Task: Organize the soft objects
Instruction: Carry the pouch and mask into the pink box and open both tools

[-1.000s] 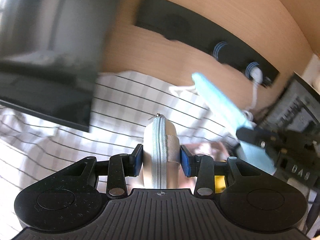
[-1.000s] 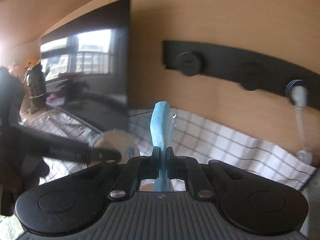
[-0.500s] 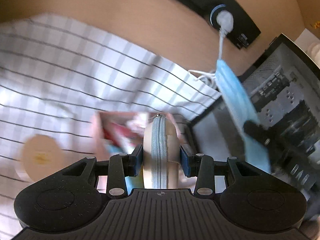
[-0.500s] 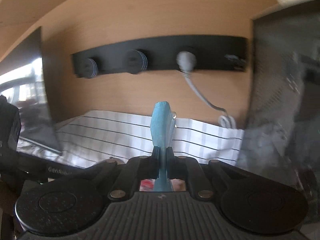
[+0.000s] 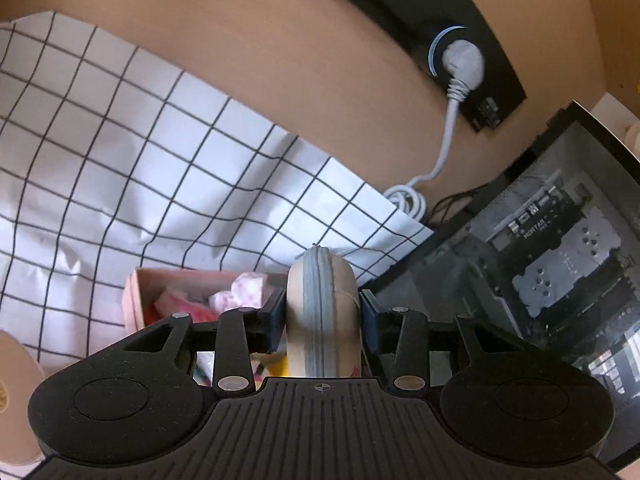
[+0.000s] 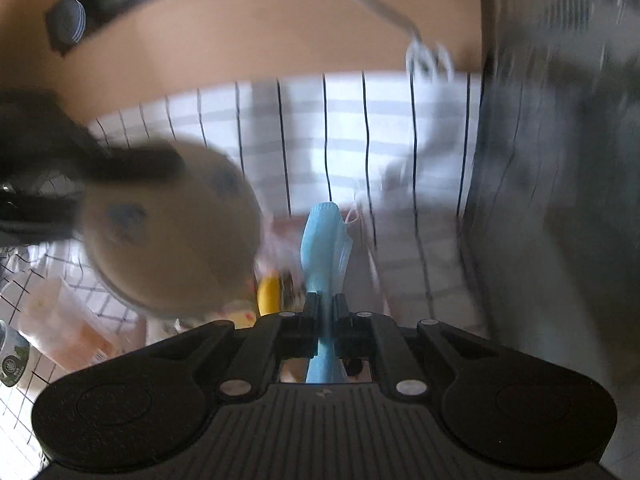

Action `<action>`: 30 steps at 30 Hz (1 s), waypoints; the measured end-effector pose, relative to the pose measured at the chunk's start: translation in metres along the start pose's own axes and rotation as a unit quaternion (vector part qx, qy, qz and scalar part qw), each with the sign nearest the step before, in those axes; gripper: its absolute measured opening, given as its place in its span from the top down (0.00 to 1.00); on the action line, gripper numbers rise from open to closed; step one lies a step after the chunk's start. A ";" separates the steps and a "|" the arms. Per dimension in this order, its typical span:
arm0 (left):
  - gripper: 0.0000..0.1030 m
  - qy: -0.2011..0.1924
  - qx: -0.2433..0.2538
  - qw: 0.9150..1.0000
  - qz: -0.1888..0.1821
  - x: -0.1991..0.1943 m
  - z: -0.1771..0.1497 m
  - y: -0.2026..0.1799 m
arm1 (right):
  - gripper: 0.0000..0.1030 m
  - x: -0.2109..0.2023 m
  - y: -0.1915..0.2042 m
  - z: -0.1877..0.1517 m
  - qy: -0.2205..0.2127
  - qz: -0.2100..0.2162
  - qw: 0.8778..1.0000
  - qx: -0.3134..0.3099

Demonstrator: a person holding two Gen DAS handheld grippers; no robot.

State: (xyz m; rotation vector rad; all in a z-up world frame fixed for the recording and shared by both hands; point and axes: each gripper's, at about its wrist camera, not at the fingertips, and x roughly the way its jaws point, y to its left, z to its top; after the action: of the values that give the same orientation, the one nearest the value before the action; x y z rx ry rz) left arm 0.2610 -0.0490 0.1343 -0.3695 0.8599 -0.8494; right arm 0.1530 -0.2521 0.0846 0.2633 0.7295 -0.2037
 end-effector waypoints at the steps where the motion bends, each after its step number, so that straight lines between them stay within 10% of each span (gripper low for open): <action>1: 0.58 0.008 -0.005 1.000 0.007 0.001 0.000 0.002 | 0.93 0.008 -0.002 -0.003 0.012 -0.004 1.000 0.005; 13: 0.57 0.032 -0.031 0.999 0.026 0.020 -0.019 0.022 | 0.79 -0.013 -0.008 -0.008 0.002 -0.014 1.000 0.027; 17: 0.50 0.029 0.014 0.995 0.092 0.018 -0.019 0.021 | 0.78 -0.034 -0.010 -0.003 -0.042 -0.010 0.999 0.031; 25: 0.52 0.035 0.041 0.993 0.103 0.010 -0.020 0.017 | 0.77 -0.042 0.042 -0.008 -0.066 0.076 0.994 -0.049; 30: 0.55 0.000 0.057 0.992 0.117 -0.010 -0.017 0.009 | 0.77 -0.029 0.059 -0.015 -0.072 0.056 0.992 -0.085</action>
State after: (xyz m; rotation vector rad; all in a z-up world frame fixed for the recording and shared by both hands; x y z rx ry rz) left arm 0.2484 -0.0345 0.1234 -0.1649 0.8334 -0.6769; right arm 0.1387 -0.1890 0.1035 0.1246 0.5824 -0.0532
